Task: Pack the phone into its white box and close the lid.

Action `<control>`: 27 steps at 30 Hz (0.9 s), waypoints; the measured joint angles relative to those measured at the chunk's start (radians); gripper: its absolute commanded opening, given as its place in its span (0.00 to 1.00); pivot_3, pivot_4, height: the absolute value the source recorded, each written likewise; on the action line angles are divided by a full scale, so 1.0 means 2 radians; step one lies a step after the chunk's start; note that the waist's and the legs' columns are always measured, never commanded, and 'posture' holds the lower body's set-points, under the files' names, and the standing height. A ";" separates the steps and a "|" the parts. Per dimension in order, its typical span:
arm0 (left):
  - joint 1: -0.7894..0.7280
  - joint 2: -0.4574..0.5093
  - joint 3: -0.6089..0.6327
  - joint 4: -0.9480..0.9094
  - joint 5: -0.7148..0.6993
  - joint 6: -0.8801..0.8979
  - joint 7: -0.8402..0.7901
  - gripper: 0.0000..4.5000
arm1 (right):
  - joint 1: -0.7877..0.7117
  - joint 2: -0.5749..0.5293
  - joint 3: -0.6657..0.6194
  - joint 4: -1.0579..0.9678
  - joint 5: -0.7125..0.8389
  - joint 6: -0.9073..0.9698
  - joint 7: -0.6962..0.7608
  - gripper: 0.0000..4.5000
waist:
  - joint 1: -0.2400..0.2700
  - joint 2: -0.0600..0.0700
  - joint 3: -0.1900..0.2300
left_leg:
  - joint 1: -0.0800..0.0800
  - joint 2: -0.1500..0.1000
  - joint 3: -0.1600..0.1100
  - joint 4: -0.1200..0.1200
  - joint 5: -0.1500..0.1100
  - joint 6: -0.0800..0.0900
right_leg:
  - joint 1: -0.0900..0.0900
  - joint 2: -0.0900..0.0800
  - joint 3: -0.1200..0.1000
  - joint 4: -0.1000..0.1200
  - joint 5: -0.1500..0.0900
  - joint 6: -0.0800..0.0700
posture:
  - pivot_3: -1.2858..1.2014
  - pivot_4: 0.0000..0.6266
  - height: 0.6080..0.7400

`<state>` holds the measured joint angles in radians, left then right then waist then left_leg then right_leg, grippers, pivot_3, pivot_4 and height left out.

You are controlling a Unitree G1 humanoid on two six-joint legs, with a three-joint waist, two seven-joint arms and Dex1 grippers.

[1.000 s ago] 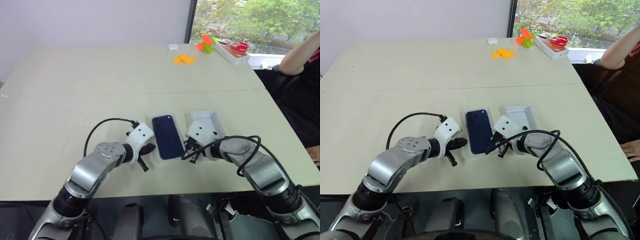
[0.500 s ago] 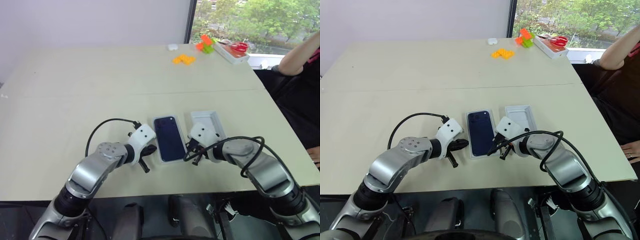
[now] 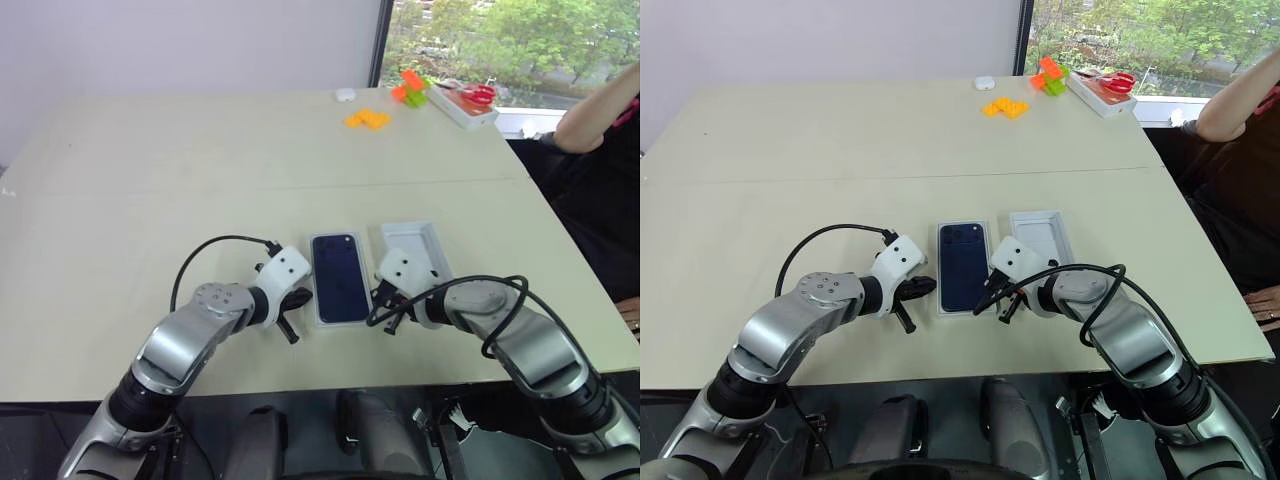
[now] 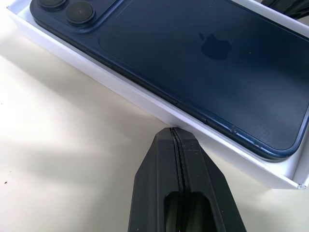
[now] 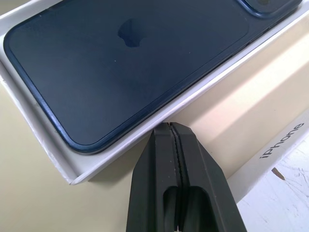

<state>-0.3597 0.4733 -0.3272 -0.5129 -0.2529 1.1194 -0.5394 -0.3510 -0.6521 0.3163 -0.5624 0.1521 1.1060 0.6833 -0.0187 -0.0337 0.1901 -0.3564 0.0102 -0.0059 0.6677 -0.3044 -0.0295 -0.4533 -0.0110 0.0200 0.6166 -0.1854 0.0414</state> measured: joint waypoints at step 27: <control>0.096 0.107 0.070 0.020 -0.019 -0.186 -0.099 0.00 | -0.118 0.002 -0.120 0.001 0.113 0.196 -0.047 0.77 | 0.001 0.000 0.000 | 0.000 0.000 0.001 0.000 -0.001 0.002 | 0.000 0.000 0.000 -0.001 -0.001 -0.001 | 0.52 0.24 0.89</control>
<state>-0.1685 0.6867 -0.1870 -0.4723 -0.2909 0.7464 -0.7379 -0.5879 -0.6472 0.0755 -0.5609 0.3785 1.4983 0.5900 -0.0173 -0.0337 0.1901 -0.3573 0.0108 -0.0042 0.6677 -0.3062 -0.0264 -0.4536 -0.0115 0.0209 0.6139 -0.1866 0.0390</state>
